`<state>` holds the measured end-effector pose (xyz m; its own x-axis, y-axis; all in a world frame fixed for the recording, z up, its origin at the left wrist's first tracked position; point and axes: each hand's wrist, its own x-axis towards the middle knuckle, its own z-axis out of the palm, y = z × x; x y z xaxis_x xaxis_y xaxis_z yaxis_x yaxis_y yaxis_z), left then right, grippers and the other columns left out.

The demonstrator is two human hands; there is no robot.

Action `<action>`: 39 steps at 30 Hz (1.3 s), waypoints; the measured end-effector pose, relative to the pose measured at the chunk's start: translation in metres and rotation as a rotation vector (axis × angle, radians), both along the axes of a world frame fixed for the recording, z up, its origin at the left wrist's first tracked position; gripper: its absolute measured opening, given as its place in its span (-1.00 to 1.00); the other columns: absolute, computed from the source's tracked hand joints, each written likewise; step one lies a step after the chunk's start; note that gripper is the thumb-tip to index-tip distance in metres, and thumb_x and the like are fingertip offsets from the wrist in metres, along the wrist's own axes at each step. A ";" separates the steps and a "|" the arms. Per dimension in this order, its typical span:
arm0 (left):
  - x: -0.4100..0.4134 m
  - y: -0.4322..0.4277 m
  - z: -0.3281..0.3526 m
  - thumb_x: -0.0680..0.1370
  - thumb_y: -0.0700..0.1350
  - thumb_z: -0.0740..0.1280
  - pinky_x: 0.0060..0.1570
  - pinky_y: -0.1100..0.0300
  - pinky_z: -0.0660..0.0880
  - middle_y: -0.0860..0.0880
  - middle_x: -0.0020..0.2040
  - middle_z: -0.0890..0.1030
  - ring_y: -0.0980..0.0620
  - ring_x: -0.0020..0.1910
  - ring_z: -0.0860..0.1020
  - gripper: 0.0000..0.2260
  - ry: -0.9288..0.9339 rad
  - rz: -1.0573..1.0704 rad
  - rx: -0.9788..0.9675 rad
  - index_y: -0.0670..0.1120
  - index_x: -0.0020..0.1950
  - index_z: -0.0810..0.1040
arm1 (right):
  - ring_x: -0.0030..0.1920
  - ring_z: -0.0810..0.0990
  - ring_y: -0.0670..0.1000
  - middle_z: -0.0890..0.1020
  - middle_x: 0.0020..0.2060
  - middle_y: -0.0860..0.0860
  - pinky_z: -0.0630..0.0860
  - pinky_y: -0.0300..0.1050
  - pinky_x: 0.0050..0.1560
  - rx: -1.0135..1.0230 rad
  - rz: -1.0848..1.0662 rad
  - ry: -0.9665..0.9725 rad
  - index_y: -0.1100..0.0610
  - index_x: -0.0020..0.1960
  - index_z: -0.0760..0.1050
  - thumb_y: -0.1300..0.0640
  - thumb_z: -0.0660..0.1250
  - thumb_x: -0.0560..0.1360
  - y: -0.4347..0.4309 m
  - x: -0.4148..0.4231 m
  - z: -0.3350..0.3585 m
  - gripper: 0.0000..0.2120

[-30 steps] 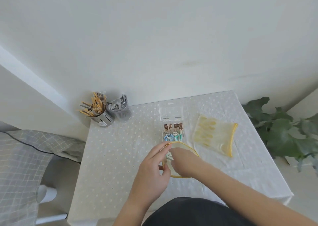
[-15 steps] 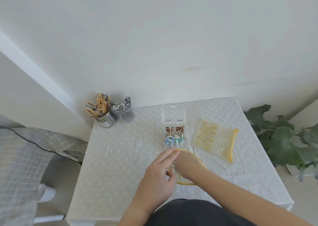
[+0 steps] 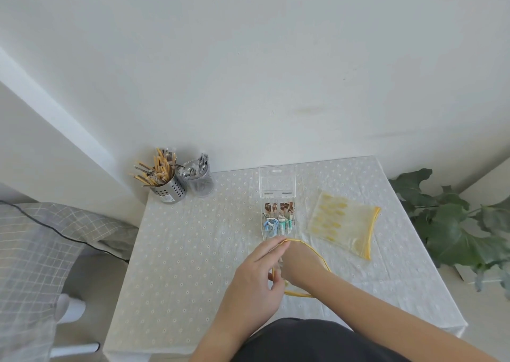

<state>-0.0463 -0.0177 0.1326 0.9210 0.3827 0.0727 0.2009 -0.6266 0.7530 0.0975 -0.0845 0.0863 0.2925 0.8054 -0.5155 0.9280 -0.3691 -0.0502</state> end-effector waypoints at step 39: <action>-0.017 0.044 -0.031 0.59 -0.34 0.25 0.41 0.18 0.46 0.27 0.49 0.40 0.14 0.33 0.52 -0.44 0.304 0.519 -0.189 0.03 0.56 0.48 | -0.15 0.74 0.09 0.74 -0.26 0.03 0.69 0.02 0.02 0.777 -0.897 0.663 0.03 -0.13 0.69 0.19 0.53 0.50 0.008 0.126 -0.019 -0.91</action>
